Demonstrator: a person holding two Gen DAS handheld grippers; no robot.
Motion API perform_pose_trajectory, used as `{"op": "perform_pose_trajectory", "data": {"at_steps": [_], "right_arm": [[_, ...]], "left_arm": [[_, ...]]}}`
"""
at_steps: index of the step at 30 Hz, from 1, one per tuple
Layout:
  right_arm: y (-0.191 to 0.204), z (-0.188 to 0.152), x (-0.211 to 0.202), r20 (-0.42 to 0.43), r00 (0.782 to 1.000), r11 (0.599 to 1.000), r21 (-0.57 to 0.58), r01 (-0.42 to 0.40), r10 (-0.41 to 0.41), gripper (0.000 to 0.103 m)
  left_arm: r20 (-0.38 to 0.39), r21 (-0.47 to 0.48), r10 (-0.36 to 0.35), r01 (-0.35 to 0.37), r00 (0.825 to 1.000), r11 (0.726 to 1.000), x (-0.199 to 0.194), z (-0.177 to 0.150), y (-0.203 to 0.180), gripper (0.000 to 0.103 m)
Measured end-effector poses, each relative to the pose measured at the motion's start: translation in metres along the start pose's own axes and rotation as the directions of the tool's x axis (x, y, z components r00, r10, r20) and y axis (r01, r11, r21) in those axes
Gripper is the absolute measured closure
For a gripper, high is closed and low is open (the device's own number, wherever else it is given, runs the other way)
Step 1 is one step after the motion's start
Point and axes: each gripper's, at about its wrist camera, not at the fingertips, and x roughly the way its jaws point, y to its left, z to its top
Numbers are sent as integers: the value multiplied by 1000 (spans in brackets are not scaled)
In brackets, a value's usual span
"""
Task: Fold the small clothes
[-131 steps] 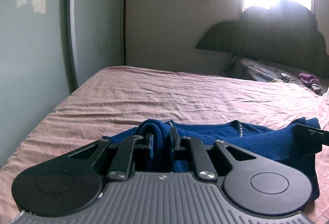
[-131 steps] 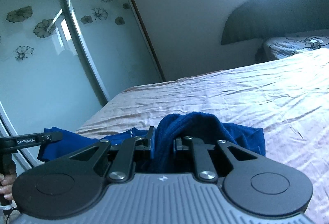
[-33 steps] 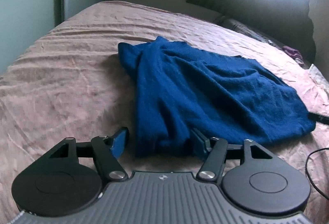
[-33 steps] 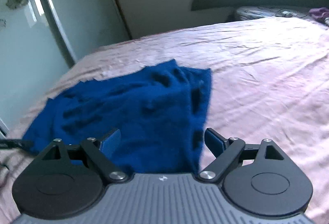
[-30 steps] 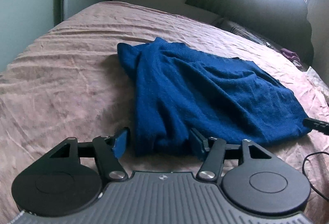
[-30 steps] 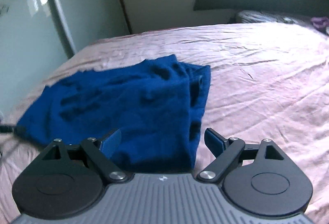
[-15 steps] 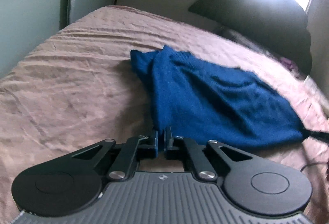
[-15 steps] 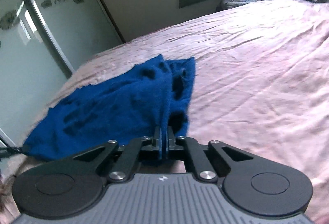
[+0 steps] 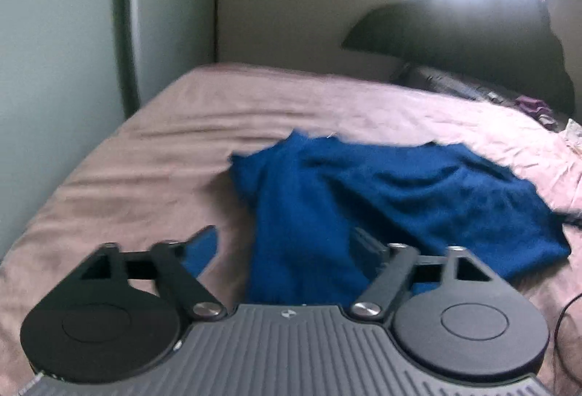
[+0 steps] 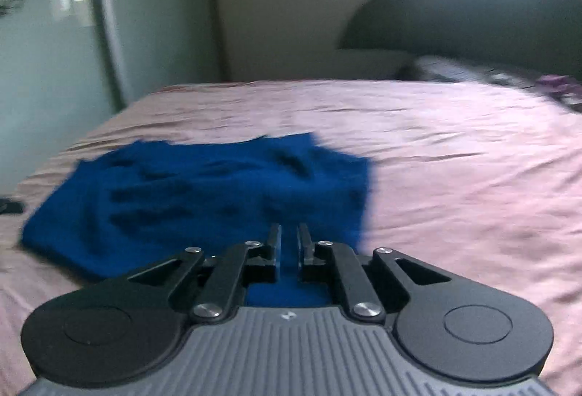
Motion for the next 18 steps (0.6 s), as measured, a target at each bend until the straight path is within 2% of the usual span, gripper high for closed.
{"op": "perform_pose_trajectory", "data": {"at_steps": [2, 5, 8, 10, 15, 18], "right_arm": [[6, -4, 17, -37, 999, 999, 13, -37, 37, 94], [2, -17, 33, -85, 996, 999, 35, -10, 13, 95], [-5, -27, 26, -64, 998, 998, 55, -22, 25, 94], [-6, -30, 25, -56, 998, 998, 60, -25, 28, 94], [3, -37, 26, -16, 1000, 1000, 21, 14, -14, 93], [9, -41, 24, 0, 1000, 1000, 11, 24, -24, 87]], "left_arm": [[-6, 50, -21, 21, 1000, 999, 8, 2, -21, 18], [-41, 116, 15, -11, 999, 993, 28, -5, -45, 18], [-88, 121, 43, -32, 995, 992, 44, -21, -56, 17], [-107, 108, 61, -49, 992, 993, 51, -32, -61, 12], [-31, 177, 145, -138, 989, 975, 47, -46, -79, 2], [-34, 152, 159, -152, 987, 977, 49, -47, -78, 1]]}}
